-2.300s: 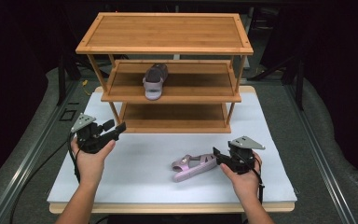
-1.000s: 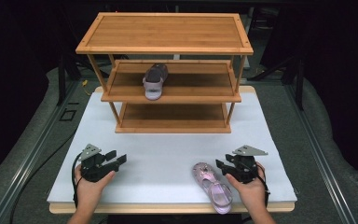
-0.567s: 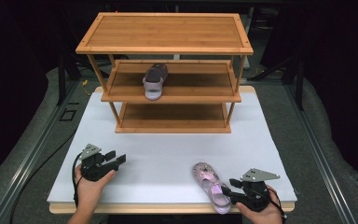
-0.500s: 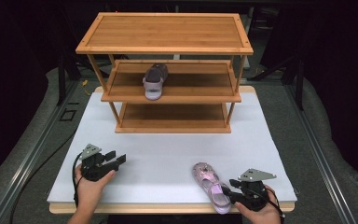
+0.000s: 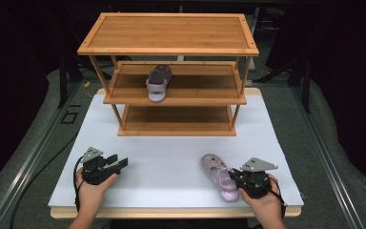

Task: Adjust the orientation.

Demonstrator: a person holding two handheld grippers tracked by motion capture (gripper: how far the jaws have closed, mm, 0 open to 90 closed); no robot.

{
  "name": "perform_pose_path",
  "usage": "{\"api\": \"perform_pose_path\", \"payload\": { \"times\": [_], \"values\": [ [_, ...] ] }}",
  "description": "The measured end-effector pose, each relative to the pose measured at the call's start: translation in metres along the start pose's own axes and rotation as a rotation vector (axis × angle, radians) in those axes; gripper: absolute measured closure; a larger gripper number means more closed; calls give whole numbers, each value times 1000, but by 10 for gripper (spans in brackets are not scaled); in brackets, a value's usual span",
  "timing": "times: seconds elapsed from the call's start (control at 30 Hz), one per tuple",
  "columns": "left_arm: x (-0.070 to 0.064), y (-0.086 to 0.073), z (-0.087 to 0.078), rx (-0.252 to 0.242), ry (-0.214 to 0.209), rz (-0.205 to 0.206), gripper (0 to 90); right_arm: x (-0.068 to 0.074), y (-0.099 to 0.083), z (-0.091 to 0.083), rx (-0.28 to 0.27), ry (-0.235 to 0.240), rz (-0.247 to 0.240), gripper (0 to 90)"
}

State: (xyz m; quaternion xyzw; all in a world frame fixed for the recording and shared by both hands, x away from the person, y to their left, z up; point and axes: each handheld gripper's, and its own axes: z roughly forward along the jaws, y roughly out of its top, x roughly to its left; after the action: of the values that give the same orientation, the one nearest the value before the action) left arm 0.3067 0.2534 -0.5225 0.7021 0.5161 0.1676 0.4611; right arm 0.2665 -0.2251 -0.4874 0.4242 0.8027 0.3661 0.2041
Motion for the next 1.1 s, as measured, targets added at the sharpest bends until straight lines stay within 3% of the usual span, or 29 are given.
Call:
{"api": "perform_pose_path", "payload": {
  "times": [0.03,0.07,0.1,0.2,0.3,0.37,0.43,0.47,0.5,0.53,0.6,0.67,0.77,0.87,0.97,1.1],
  "values": [
    [1,0,0,0,0,-2,459,-5,3,2,0,9,2,827],
    [1,0,0,0,0,-3,459,-11,7,4,27,-18,-1,825],
    [1,0,0,3,1,-4,460,-15,9,7,33,3,3,820],
    [2,0,0,6,0,-3,460,-28,14,15,147,60,8,774],
    [2,0,1,8,1,1,459,-33,19,15,238,36,-19,699],
    [2,0,1,13,-1,3,459,-37,27,13,279,50,-15,670],
    [2,-1,2,19,-1,7,459,-37,33,13,336,69,-47,603],
    [1,-1,2,24,-2,6,459,-36,37,15,362,58,-93,589],
    [1,-1,3,25,-2,7,459,-35,40,15,386,25,-135,591],
    [1,-1,3,26,-2,9,459,-33,43,17,423,26,-143,600],
    [2,-1,3,28,-3,8,459,-32,47,20,474,70,-134,586],
    [2,-1,4,33,-3,8,459,-29,51,23,503,47,-179,604],
    [2,-2,4,38,-3,7,459,-27,55,29,577,63,-181,640],
    [2,-2,4,38,-6,9,459,-28,55,38,622,38,-189,678],
    [3,-2,5,45,-7,9,458,-30,54,45,683,56,-188,730],
    [2,-3,7,55,-8,9,458,-33,53,50,713,55,-178,754]
  ]
}}
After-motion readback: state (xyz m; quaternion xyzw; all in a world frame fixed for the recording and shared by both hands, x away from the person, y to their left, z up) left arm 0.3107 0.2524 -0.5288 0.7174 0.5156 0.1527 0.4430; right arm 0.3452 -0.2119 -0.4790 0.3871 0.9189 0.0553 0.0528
